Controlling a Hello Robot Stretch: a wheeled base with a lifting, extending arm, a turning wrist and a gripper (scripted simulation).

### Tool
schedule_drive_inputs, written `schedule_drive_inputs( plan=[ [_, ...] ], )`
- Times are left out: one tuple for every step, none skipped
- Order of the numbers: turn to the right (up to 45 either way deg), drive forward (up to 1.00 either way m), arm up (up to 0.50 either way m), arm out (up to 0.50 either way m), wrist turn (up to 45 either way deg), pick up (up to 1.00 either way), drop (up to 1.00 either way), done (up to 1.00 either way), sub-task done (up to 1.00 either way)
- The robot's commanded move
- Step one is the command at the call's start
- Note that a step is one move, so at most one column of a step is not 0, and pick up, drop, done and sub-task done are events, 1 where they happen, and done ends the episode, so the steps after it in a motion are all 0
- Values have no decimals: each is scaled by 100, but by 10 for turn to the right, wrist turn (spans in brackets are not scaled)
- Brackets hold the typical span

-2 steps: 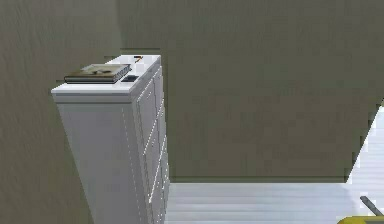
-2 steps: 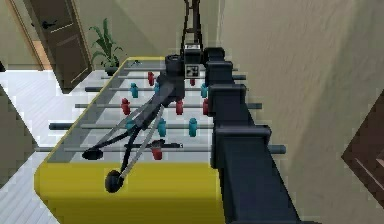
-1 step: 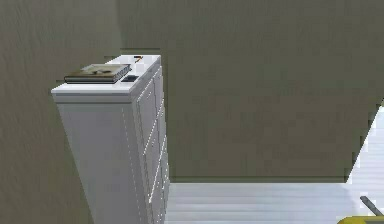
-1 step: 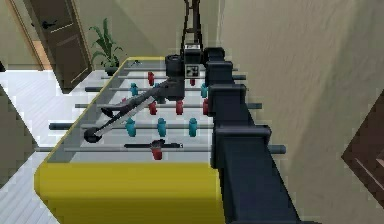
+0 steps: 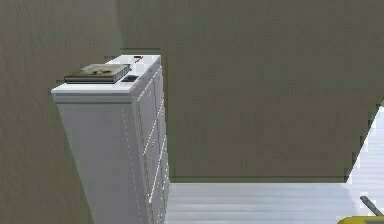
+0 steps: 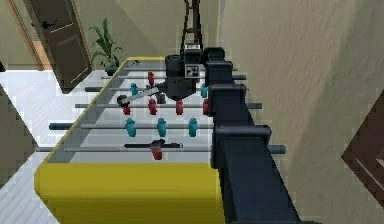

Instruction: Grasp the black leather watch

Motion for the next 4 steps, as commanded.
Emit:
schedule_drive_inputs(
  plan=[
    [0, 0, 0, 0, 90, 0, 0, 0, 0],
    [0, 0, -22, 0, 0, 0, 0, 0, 0],
    [0, 0, 0, 0, 0, 100, 0, 0, 0],
    [0, 0, 10, 0, 0, 0, 0, 0, 0]
  ],
)
